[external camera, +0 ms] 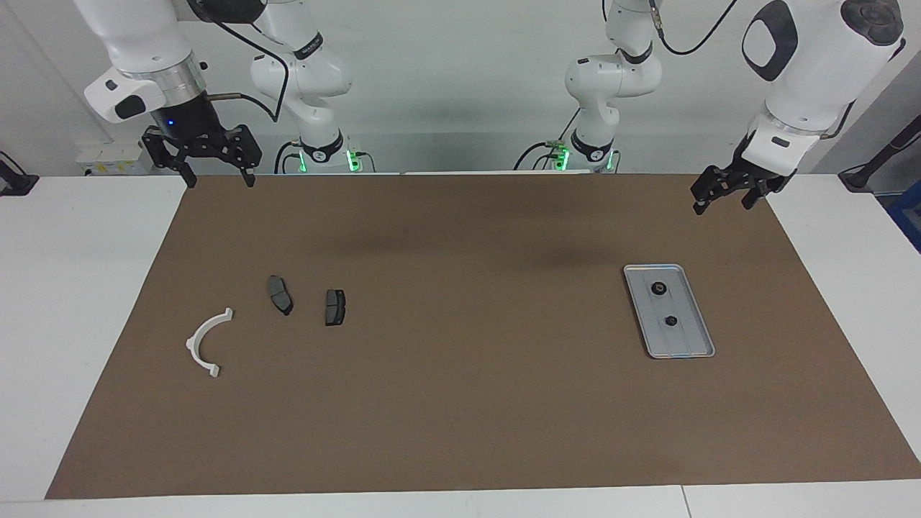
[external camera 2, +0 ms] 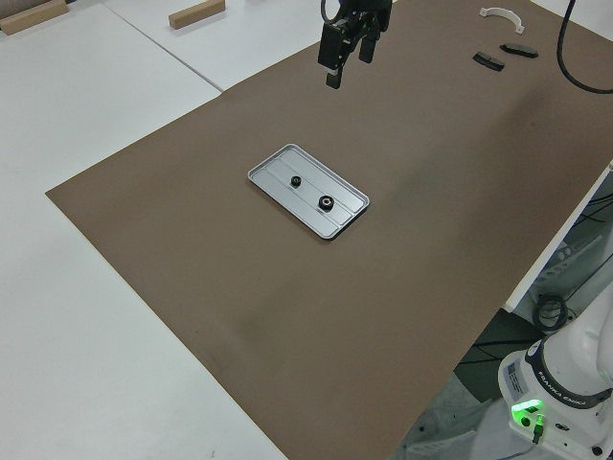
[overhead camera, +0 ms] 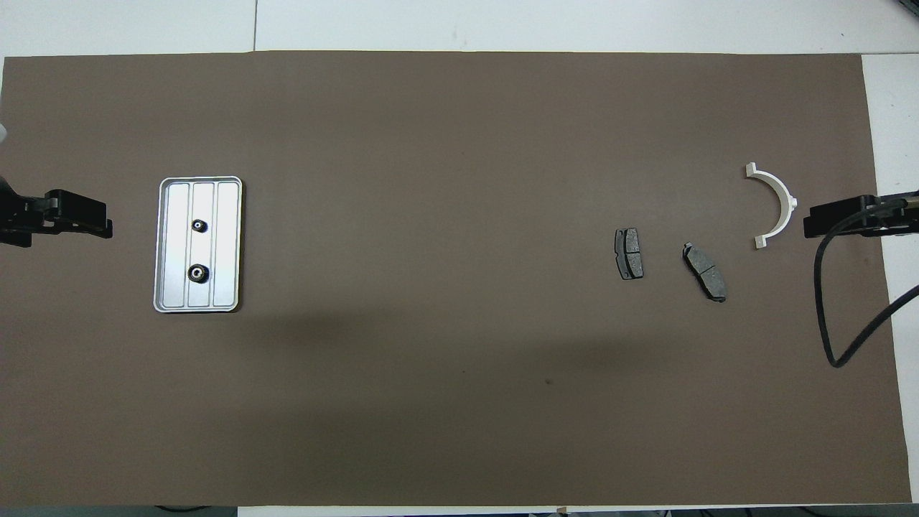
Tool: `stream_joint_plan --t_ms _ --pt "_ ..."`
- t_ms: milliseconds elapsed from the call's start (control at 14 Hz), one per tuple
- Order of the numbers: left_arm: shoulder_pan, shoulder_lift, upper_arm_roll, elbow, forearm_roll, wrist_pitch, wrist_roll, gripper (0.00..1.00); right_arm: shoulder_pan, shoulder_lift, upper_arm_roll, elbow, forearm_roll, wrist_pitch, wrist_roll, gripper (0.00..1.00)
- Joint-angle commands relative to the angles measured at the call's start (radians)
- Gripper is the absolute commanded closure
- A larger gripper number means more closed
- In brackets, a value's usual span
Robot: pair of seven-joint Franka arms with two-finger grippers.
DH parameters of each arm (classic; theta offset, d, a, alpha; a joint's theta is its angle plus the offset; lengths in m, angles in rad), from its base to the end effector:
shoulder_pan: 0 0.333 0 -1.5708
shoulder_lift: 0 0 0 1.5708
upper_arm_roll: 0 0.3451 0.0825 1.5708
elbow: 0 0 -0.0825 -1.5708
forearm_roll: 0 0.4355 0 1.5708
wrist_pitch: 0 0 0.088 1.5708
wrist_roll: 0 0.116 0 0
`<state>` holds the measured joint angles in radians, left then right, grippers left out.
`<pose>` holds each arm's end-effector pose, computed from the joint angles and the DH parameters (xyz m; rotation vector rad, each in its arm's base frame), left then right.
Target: Pick bearing gear from pile to tray
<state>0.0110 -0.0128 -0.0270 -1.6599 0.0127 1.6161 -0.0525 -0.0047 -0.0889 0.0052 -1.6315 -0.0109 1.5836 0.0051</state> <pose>0.6029 -0.0083 0.6095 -3.1266 -0.0559 0.0478 0.5772 -0.0008 0.6665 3.1297 -0.0073 0.0642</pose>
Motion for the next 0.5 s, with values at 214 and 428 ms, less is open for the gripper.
stream_joint_plan --t_ms 214,428 --pt "0.02 -0.012 -0.005 0.002 0.013 -0.005 0.019 0.0 -0.187 0.001 0.183 -0.007 0.019 0.007 -0.031 0.0" --pt "0.018 -0.012 -0.005 0.002 0.012 -0.005 0.019 0.0 -0.141 0.015 0.164 0.005 0.019 -0.005 -0.023 0.0"
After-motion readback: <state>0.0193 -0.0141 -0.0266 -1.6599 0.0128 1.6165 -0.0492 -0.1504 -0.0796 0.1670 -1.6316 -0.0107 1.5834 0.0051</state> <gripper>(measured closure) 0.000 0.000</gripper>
